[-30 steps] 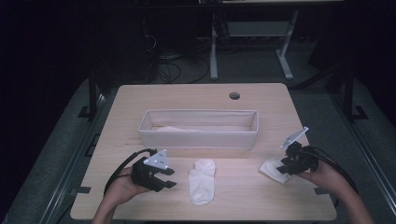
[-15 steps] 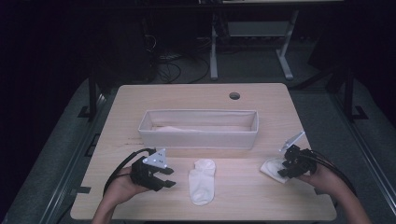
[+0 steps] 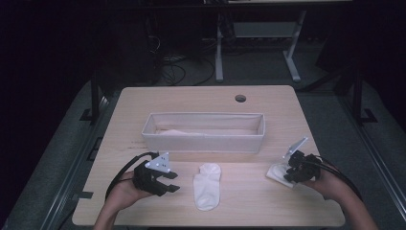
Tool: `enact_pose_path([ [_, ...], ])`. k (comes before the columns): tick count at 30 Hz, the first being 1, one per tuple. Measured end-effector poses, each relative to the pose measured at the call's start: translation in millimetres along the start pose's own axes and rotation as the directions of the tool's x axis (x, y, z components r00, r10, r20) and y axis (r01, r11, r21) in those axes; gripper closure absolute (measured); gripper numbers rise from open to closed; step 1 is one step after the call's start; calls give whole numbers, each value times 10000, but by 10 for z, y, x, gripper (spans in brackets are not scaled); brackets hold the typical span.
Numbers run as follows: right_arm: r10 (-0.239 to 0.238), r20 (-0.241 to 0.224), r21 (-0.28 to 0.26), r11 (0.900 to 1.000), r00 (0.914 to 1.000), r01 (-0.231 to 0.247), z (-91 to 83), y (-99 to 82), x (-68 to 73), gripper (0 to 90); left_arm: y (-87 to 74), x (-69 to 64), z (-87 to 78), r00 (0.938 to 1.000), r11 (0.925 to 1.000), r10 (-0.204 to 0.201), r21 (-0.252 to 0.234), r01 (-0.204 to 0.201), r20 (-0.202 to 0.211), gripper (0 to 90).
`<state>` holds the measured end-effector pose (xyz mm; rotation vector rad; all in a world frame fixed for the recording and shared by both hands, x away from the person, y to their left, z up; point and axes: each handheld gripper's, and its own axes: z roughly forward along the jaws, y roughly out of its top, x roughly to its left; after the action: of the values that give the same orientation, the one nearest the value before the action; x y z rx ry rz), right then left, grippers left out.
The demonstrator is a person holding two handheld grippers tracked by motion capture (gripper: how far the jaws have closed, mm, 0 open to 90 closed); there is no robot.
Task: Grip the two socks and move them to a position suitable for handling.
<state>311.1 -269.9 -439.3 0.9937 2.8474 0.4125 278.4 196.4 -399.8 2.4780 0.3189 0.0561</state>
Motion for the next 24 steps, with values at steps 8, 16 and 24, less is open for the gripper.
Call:
enact_pose_path([
  [8,-71,-55,-147,9999,10000,70,-4,0,-13,822,-11,15,-8,10000,10000,-67,-61,67,-14,542],
  [16,-251,-48,-177,9995,9997,250,-79,35,-10,828,-20,27,-16,9999,9999,-135,-86,134,-43,540],
  [24,-476,-66,-538,9974,9988,472,-265,84,36,828,-39,43,-47,9998,9997,-174,-148,173,-78,535],
])
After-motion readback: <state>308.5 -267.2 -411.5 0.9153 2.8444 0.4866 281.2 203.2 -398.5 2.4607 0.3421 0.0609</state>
